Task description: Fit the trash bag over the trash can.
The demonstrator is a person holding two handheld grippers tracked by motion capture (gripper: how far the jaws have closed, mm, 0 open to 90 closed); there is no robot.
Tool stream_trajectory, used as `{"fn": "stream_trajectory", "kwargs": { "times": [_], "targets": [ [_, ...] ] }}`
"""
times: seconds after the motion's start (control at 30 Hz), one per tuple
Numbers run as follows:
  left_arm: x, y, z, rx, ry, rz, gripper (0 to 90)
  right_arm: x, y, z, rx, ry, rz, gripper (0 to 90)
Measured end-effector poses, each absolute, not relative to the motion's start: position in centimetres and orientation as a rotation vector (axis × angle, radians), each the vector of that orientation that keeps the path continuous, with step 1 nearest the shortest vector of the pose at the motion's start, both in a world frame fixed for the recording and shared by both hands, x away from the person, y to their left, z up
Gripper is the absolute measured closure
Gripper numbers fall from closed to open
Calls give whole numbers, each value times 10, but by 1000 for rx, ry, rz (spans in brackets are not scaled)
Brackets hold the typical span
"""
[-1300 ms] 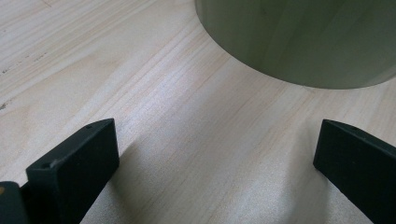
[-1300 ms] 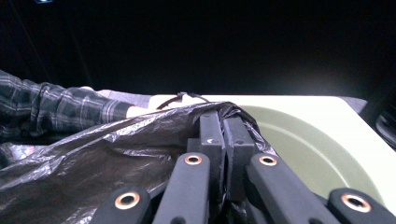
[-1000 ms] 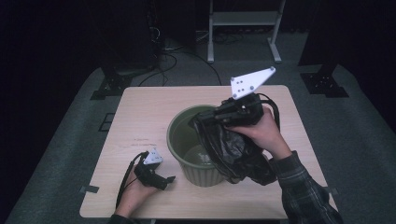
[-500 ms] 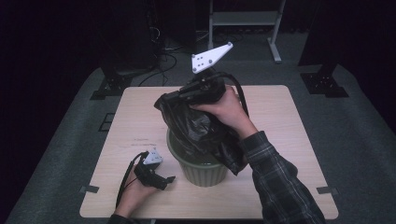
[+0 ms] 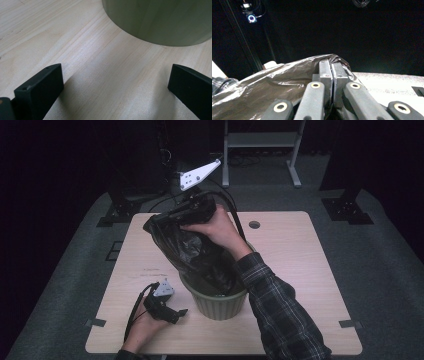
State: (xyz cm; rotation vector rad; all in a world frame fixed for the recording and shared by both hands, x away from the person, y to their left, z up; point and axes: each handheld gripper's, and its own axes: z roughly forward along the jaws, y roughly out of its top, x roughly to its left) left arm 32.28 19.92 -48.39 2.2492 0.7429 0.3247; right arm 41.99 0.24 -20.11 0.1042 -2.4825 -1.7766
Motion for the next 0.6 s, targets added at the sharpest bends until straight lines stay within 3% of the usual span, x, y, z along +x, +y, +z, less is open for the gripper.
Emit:
{"fn": "stream_trajectory", "kwargs": {
  "times": [0.2, 0.6],
  "targets": [
    [323, 199, -484, 2250, 740, 325, 0, 415, -6, -212, 97, -2474, -1767, 887],
    [323, 199, -484, 2251, 742, 324, 0, 388, -74, -248, -14, -2612, -1681, 884]
  ]
}}
